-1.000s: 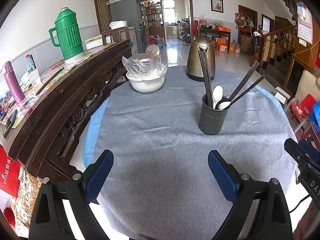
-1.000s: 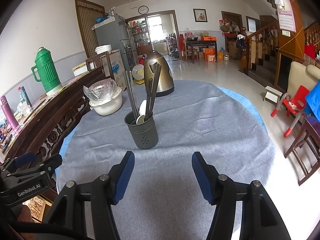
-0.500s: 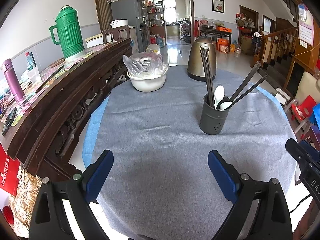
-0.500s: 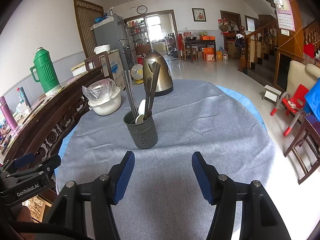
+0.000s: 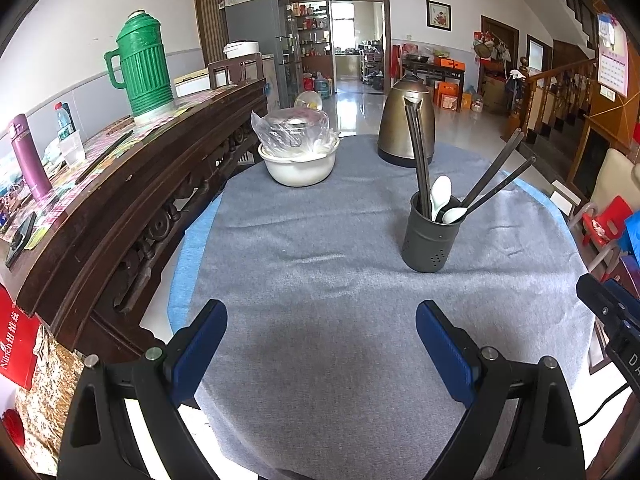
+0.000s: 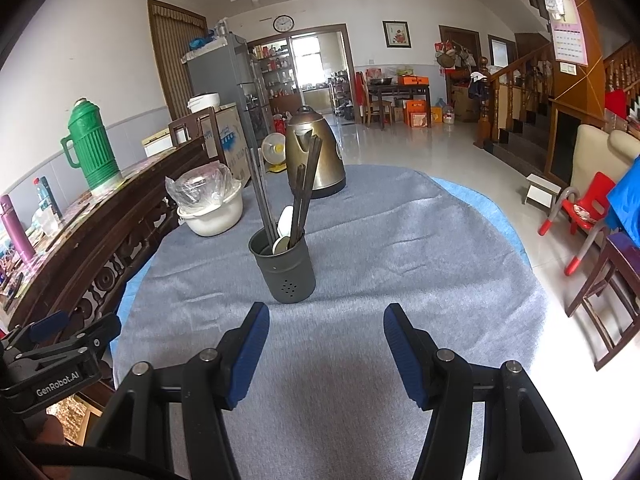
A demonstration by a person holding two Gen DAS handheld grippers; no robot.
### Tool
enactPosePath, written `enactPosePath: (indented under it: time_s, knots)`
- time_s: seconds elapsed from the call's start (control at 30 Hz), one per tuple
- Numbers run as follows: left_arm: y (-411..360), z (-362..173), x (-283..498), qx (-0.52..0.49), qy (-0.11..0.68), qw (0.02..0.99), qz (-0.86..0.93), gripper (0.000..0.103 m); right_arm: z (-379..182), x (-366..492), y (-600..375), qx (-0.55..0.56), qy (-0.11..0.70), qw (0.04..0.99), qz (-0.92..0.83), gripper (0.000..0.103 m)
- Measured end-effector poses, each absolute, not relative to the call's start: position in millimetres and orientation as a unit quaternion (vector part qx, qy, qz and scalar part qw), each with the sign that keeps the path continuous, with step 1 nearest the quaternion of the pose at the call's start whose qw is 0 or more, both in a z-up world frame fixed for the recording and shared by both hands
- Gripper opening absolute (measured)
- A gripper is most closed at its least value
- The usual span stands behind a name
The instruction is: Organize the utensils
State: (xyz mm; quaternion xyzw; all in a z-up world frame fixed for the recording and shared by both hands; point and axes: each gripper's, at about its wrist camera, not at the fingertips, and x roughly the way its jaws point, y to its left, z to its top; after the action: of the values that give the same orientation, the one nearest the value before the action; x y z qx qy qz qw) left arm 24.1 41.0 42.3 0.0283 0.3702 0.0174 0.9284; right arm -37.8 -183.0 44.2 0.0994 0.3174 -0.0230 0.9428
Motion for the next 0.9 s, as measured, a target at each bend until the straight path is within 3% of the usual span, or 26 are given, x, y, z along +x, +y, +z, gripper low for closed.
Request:
enactPosePath:
  time_s: [0.9]
  knots:
    - [53.6, 54.7, 14.5, 0.027, 0.352, 0.935, 0.03, 0.095, 63.5, -48.8, -169.2, 0.084, 0.296, 0.951, -0.019, 0.063]
